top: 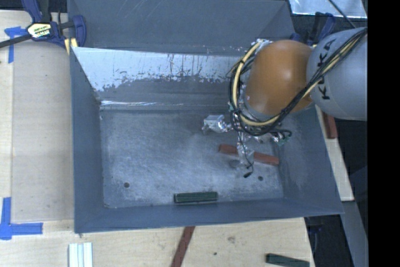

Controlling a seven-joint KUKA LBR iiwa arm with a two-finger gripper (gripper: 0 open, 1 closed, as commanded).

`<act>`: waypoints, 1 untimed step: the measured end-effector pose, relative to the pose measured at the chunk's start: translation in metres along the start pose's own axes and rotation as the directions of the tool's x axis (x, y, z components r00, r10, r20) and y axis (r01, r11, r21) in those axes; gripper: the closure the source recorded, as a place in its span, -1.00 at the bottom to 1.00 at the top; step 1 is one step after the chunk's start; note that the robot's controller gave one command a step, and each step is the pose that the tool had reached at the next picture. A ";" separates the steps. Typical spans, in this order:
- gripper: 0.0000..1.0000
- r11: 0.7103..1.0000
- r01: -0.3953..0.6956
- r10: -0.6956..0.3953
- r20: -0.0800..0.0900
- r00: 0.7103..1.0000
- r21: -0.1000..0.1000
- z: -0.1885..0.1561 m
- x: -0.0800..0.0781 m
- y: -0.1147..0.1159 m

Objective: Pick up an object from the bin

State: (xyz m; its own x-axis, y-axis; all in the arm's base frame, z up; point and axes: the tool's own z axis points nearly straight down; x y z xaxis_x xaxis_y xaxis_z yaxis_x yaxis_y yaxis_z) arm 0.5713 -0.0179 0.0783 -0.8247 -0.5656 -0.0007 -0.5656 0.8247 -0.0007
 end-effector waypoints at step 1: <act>-1.00 0.995 0.098 -0.098 0.003 0.995 0.001 -0.015 0.011 -0.007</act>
Offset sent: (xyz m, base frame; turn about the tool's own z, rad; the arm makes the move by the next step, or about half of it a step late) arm 0.0123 -0.0547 -0.0083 0.0285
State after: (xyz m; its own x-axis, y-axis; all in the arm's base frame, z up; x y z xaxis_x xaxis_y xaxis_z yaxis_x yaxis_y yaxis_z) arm 0.5665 -0.0297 0.0932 -0.7651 -0.6439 -0.0035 -0.6439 0.7651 -0.0014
